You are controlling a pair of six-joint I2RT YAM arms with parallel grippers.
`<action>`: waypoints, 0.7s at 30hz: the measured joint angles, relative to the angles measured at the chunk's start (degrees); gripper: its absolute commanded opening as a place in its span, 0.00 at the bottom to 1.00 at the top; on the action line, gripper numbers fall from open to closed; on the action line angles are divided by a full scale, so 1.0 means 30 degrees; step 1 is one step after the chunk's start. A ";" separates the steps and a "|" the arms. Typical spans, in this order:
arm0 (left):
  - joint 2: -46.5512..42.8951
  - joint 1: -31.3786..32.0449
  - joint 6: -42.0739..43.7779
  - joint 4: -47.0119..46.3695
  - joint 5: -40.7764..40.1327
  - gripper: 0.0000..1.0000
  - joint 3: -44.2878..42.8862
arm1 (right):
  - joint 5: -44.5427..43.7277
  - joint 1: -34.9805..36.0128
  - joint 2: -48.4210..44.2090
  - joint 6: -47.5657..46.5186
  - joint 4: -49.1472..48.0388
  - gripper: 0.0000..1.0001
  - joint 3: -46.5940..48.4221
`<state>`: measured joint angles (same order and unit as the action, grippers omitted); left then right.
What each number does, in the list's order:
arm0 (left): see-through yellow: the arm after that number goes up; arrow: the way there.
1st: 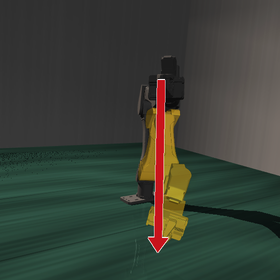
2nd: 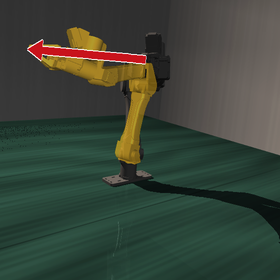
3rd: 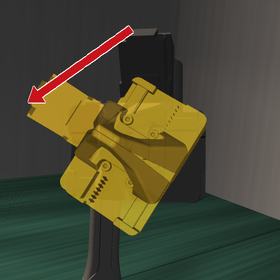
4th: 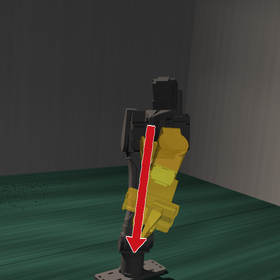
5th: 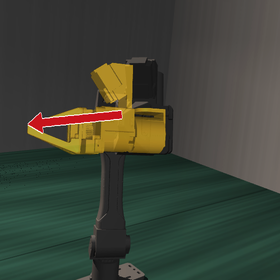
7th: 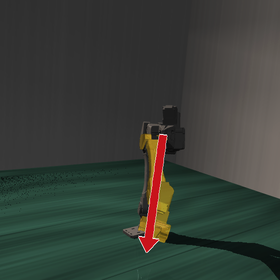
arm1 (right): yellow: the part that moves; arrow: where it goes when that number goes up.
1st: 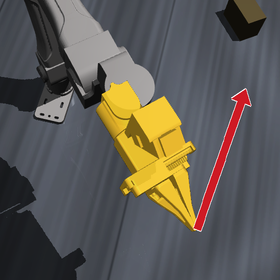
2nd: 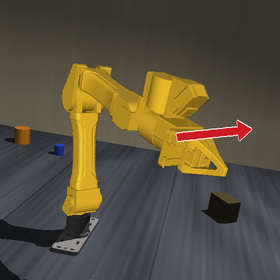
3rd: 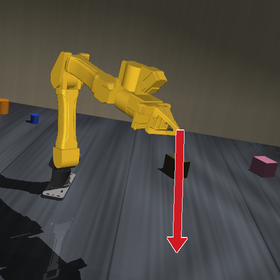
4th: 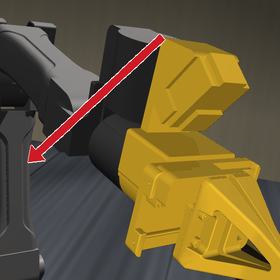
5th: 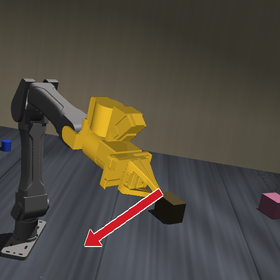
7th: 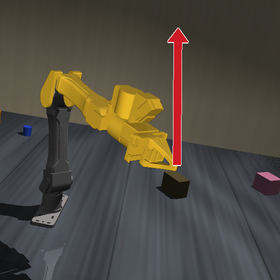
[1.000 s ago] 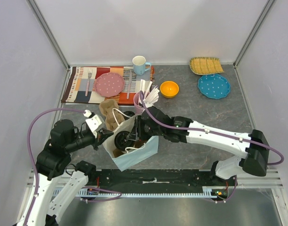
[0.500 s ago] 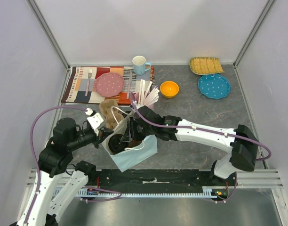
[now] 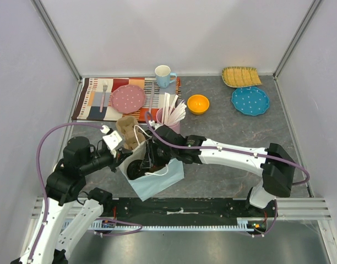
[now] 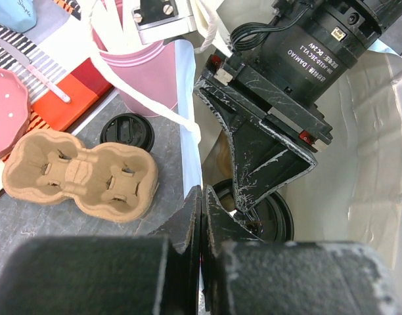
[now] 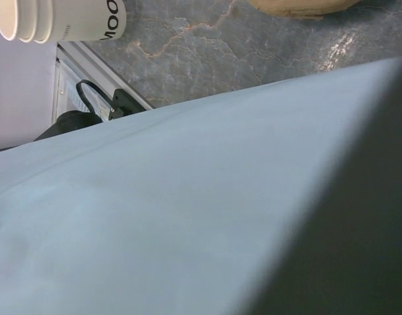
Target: Pack the takeout coffee
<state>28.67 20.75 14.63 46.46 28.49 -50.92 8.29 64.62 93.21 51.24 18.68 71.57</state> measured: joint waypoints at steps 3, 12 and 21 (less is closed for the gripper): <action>0.0022 0.0000 0.0007 0.0000 0.0000 0.02 0.0000 | -0.0080 0.0000 0.0474 -0.0342 0.1151 0.00 0.0918; 0.0015 -0.0007 0.0160 0.0044 -0.0029 0.02 0.0000 | -0.0240 -0.0044 0.1362 -0.0831 0.2433 0.00 0.2208; -0.0058 -0.0007 0.0321 0.0051 -0.0022 0.02 0.0000 | -0.0590 0.0109 0.1450 -0.1020 0.2630 0.00 0.2302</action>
<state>28.49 20.73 15.59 46.61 28.42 -50.92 6.52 64.95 97.56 48.18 26.57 78.48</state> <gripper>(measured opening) 0.026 0.339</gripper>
